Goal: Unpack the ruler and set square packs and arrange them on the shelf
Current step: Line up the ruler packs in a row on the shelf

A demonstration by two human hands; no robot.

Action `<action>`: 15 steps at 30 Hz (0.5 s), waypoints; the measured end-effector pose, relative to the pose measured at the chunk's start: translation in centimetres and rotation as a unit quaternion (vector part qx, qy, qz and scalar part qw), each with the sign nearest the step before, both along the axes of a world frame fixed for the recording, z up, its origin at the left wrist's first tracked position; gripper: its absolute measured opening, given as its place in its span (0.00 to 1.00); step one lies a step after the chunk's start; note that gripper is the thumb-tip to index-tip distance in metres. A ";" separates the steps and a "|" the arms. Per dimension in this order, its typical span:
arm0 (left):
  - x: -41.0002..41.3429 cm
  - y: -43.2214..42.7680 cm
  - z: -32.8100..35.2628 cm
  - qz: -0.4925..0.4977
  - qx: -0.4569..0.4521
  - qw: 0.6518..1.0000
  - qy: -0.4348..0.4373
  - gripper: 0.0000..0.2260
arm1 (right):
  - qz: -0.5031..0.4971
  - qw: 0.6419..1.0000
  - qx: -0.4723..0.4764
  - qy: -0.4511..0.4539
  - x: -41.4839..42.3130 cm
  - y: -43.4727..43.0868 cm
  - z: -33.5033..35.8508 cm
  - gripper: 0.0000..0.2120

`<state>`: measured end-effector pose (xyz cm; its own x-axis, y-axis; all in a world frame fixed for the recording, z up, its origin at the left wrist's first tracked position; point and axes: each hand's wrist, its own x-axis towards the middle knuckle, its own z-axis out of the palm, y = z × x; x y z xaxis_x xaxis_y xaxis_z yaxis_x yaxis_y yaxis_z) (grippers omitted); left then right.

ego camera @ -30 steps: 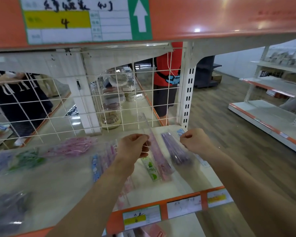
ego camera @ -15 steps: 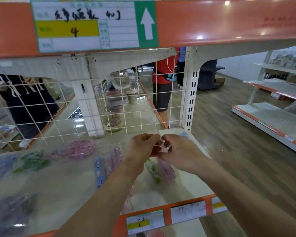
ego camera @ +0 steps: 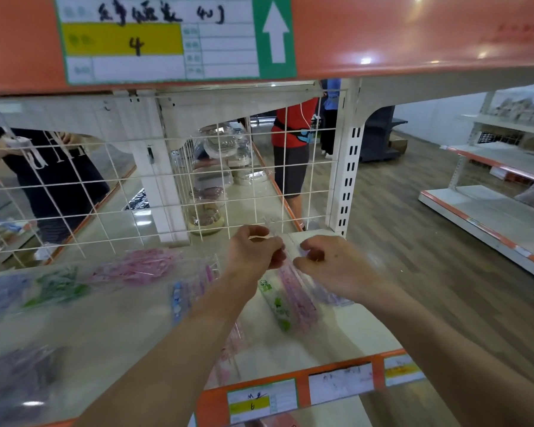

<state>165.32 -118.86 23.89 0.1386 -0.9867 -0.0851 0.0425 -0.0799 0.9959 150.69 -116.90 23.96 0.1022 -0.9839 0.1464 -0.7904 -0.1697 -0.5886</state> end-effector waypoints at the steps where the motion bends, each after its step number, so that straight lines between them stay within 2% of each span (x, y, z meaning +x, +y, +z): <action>1: -0.3 -0.1 0.0 -0.002 0.000 1.000 -0.003 0.10 | -0.012 0.999 -0.011 0.040 0.0 -0.1 0.1 0.16; 5: -1.1 -0.3 0.1 -0.029 0.015 0.999 -0.028 0.09 | -0.037 0.984 -0.042 0.167 0.0 -0.6 0.5 0.19; 8: -1.0 -0.4 0.2 -0.071 0.032 0.993 -0.086 0.07 | -0.054 0.984 -0.020 0.168 -1.2 -1.6 1.0 0.19; 10: -0.2 -0.7 0.1 -0.085 0.031 0.987 -0.132 0.07 | -0.074 0.980 0.012 0.183 -2.5 -2.3 1.3 0.14; 13: 1.5 -1.0 -0.4 -0.088 0.035 0.974 -0.204 0.06 | -0.073 0.970 0.067 0.220 -3.4 -3.1 0.6 0.20; 15: 2.6 -1.0 -0.5 -0.088 0.043 0.969 -0.228 0.04 | -0.068 0.966 0.084 0.233 -3.3 -3.6 -0.3 0.19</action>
